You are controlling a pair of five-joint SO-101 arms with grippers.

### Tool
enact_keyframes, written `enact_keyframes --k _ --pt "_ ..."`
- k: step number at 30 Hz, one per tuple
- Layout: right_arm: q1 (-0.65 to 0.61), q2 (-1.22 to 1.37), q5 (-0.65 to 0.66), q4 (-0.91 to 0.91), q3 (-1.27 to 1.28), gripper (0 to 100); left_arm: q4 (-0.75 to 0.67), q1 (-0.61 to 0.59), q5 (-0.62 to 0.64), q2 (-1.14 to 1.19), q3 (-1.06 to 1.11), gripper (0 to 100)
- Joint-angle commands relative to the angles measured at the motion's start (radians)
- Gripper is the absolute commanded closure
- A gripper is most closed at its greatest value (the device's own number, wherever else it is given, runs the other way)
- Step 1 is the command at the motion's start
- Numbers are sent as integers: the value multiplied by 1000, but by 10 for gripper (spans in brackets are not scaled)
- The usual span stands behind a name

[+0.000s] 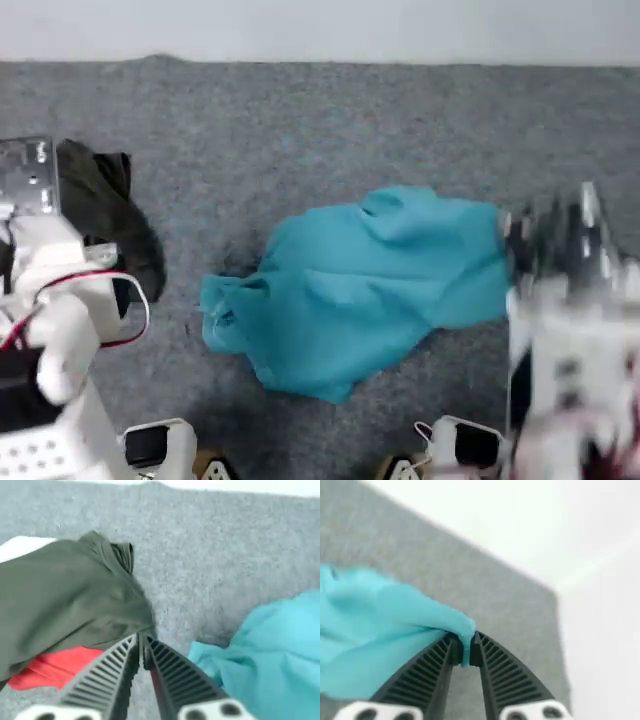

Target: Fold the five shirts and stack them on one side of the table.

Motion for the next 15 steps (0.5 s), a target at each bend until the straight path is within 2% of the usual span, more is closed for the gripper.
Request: enact_keyframes --k 1,4,6,11,15 --pt "16 -105 5 38 -6 990 25 5 -14 -78 -36 985" --pt "16 -148 6 38 46 990 26 9 -14 -98 -12 985" --pt "16 -139 -2 31 141 990 26 44 -14 -98 81 984" --pt "15 -93 -104 -67 388 990 25 295 -6 -100 358 984" --pt "13 -50 -110 -134 456 990 17 460 103 -97 423 984"
